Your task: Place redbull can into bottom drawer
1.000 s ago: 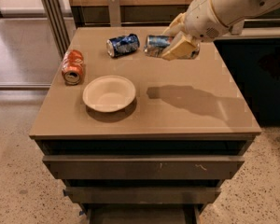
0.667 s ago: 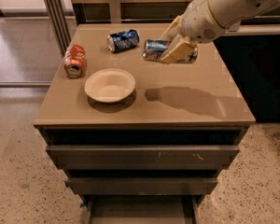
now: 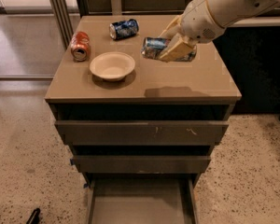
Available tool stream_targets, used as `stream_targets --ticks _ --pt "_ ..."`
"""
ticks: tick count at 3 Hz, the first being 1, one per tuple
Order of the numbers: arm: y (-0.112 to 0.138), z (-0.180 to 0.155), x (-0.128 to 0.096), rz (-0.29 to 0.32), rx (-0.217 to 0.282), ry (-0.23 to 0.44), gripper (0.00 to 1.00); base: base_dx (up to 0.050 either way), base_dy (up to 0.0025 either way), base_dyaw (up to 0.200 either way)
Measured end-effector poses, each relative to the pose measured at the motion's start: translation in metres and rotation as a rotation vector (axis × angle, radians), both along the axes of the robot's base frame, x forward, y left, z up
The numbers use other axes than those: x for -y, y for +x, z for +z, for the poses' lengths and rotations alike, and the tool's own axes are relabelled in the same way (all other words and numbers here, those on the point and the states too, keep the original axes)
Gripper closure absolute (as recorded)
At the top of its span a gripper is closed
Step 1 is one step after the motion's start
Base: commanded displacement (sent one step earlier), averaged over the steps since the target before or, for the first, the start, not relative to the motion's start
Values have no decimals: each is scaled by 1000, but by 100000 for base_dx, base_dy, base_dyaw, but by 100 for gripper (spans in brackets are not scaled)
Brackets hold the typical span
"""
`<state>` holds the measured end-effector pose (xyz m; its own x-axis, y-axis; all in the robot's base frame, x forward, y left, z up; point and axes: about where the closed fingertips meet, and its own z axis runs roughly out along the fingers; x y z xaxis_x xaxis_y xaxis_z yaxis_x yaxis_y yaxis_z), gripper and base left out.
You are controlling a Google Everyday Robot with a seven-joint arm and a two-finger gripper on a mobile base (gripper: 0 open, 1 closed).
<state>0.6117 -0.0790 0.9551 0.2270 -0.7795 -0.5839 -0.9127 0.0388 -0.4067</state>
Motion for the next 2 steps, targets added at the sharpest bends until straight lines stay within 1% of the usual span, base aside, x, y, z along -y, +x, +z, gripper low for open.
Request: stream_targets --ticks 1,2 --pt "0 0 0 0 0 0 100 0 0 0" --pt "-9 -10 -7 -6 -1 18 100 0 0 0"
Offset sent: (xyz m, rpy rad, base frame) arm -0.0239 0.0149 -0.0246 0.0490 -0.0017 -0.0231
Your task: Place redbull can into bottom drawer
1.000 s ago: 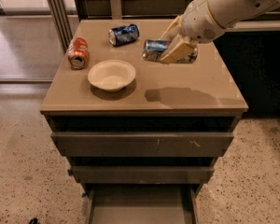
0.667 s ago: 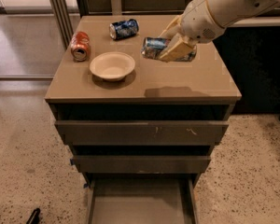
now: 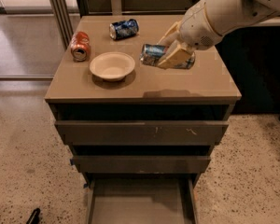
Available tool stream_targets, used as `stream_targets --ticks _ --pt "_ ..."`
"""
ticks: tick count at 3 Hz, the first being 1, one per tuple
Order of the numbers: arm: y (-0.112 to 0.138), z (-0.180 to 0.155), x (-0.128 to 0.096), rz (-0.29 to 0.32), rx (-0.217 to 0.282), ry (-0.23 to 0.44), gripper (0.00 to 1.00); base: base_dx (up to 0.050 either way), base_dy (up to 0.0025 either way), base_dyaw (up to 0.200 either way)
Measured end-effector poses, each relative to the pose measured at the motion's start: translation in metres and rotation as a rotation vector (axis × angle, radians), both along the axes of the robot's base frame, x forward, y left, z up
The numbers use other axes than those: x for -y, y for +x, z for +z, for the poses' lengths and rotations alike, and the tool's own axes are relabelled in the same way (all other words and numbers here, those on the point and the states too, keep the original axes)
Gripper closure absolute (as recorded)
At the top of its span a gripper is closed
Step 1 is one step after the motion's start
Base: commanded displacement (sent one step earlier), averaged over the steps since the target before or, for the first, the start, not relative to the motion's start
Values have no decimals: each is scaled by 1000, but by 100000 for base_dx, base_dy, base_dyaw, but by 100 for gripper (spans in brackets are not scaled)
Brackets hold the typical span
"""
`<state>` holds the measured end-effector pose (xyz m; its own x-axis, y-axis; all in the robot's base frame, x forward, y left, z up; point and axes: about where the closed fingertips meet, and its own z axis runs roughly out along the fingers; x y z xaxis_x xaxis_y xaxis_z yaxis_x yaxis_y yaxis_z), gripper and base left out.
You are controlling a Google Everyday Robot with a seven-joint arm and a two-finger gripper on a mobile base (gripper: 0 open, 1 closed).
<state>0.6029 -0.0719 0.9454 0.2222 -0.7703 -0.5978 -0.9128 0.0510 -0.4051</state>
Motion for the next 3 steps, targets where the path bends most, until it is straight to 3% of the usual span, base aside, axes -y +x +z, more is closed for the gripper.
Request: stream_targets --ticks 1,2,3 --pt "-32 -15 2 -78 -42 47 100 0 0 0" --pt "-74 -21 14 -233 -71 119 100 0 0 0" --pt "-114 -58 26 -385 -166 179 100 0 0 0"
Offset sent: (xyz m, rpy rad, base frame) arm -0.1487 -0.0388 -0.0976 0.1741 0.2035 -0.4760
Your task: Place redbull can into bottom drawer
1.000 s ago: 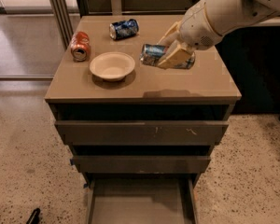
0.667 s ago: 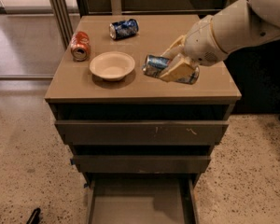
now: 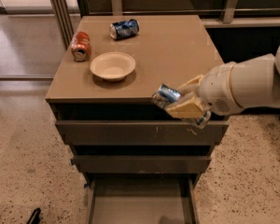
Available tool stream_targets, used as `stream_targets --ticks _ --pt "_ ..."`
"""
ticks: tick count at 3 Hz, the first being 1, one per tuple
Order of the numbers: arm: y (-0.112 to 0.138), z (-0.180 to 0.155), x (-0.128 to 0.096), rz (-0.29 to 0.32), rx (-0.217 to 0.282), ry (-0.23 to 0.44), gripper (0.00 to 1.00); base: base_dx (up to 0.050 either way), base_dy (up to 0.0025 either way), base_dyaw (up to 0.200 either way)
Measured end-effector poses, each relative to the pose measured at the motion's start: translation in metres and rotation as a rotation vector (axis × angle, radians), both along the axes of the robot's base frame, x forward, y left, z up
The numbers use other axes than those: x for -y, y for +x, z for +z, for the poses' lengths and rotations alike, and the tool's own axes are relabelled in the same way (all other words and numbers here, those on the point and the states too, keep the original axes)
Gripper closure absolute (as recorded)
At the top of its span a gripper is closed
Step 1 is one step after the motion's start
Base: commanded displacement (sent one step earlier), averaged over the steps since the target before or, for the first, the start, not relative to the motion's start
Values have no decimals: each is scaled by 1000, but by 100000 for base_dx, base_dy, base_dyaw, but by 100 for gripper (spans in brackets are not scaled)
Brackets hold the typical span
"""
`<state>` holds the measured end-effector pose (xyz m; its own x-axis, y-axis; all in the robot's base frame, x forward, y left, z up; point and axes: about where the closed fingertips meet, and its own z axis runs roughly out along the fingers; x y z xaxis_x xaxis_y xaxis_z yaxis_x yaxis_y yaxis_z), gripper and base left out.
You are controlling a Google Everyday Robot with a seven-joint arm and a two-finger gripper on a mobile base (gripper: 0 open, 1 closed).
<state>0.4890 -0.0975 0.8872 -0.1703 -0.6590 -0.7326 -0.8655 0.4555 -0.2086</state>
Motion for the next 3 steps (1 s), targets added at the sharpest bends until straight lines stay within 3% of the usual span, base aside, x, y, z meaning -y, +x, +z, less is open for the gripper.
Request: stream_targets --ticks 1,2,3 --pt "-34 -60 2 -97 -122 64 100 0 0 0" --pt "-52 -113 2 -138 -213 111 100 0 0 0" --pt "-55 -118 2 -138 -222 108 100 0 0 0"
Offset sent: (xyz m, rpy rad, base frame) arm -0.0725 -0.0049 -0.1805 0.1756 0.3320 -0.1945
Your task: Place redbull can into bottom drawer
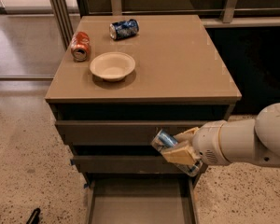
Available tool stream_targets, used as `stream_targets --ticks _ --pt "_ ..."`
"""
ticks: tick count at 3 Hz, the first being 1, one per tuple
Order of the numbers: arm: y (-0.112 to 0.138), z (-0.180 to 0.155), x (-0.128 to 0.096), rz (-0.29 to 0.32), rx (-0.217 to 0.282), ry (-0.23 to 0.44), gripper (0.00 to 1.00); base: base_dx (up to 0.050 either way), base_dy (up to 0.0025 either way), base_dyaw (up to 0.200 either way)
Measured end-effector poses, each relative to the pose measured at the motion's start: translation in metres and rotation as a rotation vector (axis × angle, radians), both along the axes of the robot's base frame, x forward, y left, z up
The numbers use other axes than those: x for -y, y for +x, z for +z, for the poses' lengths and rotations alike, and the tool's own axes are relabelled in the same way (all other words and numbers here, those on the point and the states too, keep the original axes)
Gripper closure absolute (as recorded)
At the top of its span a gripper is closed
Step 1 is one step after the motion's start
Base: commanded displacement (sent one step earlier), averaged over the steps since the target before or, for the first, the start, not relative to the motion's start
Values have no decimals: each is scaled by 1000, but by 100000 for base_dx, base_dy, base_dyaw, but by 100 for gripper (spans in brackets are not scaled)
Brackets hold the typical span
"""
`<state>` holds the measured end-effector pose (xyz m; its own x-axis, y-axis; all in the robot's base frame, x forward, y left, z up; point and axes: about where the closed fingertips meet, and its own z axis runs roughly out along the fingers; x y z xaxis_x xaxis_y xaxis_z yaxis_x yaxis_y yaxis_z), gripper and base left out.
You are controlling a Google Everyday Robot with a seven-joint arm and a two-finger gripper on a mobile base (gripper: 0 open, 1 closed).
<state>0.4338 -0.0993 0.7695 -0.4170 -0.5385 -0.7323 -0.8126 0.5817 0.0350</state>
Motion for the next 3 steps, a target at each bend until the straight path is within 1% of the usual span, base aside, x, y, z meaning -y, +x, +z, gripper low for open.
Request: stream_targets --ticks 1,2,3 --pt "-1 -12 4 -35 4 -5 100 0 0 0" --pt "-7 -61 14 -115 -11 9 100 0 0 0" --pt "-5 -114 31 -191 -28 22 100 0 0 0"
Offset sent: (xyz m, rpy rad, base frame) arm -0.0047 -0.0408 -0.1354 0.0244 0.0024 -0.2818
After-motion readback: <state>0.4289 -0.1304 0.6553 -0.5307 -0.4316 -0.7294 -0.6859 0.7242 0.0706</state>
